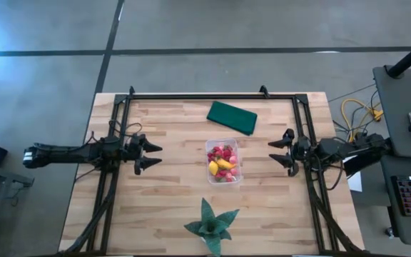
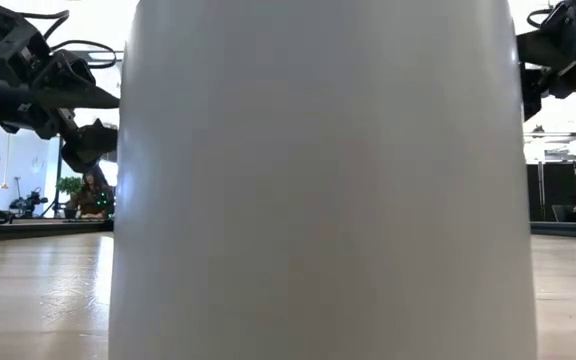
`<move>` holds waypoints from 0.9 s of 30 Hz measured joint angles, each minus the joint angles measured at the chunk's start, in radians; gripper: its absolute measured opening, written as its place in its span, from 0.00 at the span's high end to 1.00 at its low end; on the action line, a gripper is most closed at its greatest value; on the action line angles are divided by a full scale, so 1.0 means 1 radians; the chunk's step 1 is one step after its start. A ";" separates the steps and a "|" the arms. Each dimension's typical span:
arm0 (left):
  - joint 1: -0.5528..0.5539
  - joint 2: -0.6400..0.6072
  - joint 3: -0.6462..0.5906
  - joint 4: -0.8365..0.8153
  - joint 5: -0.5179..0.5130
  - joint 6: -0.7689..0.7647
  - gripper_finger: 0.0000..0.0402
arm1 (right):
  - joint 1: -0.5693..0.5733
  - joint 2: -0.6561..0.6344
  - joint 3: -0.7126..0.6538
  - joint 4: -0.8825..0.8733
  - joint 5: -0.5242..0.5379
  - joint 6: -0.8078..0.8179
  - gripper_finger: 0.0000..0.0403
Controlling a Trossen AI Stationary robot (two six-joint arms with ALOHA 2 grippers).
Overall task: Pick and placing Produce into tupperware
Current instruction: Return to Home Position
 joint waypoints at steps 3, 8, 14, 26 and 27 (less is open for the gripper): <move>0.000 0.006 0.000 0.000 0.000 0.000 0.27 | 0.000 0.000 0.000 0.000 0.000 0.056 0.43; 0.000 0.016 0.000 0.000 0.000 0.000 0.27 | 0.000 0.001 0.000 0.000 0.000 0.076 0.43; 0.000 0.018 0.000 0.000 0.000 0.000 0.27 | 0.000 0.001 0.000 0.001 0.000 0.075 0.43; 0.000 0.018 0.000 0.000 0.000 0.000 0.27 | 0.000 0.002 0.000 0.000 0.000 0.073 0.43; 0.000 0.017 0.000 0.000 0.000 0.000 0.27 | 0.000 0.002 0.000 0.000 0.000 0.073 0.43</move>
